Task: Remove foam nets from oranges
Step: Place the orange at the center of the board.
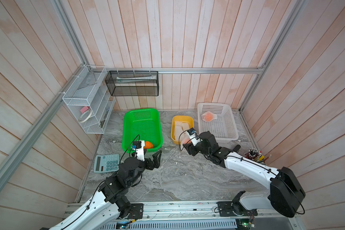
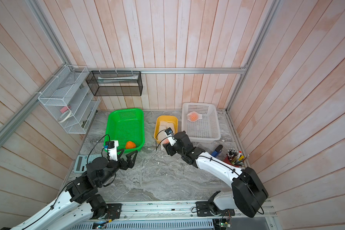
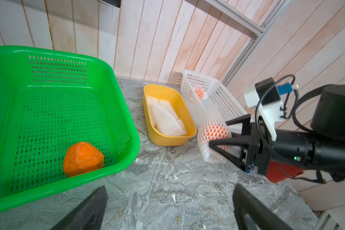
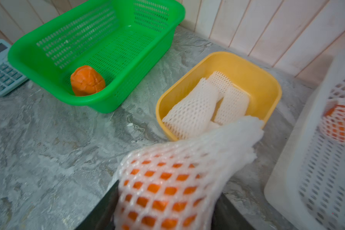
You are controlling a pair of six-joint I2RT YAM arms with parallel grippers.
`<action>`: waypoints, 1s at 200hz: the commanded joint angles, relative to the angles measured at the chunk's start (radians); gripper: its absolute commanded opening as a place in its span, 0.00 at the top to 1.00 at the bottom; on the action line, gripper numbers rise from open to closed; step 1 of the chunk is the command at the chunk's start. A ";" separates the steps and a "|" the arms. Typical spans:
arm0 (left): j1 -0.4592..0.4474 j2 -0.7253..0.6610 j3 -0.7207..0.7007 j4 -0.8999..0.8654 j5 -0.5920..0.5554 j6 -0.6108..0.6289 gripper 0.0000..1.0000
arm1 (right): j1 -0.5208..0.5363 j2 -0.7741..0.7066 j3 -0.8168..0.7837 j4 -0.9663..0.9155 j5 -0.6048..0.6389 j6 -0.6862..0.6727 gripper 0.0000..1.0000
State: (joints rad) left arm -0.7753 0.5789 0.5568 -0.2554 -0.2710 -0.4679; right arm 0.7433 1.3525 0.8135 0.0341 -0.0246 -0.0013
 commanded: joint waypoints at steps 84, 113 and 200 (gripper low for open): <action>0.001 -0.027 -0.072 -0.025 0.105 -0.048 0.00 | 0.191 0.134 -0.129 0.066 -0.083 -0.022 0.36; 0.001 -0.018 -0.087 -0.031 0.127 -0.063 0.00 | 0.192 0.161 -0.134 0.065 -0.107 -0.027 0.36; 0.001 0.059 -0.159 0.107 0.246 -0.136 0.00 | 0.194 0.092 -0.129 0.041 -0.129 -0.019 0.11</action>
State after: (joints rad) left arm -0.7753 0.6014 0.4194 -0.2401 -0.1001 -0.5632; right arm 0.9291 1.5158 0.6853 0.0689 -0.1402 -0.0380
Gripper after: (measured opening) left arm 0.997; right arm 0.860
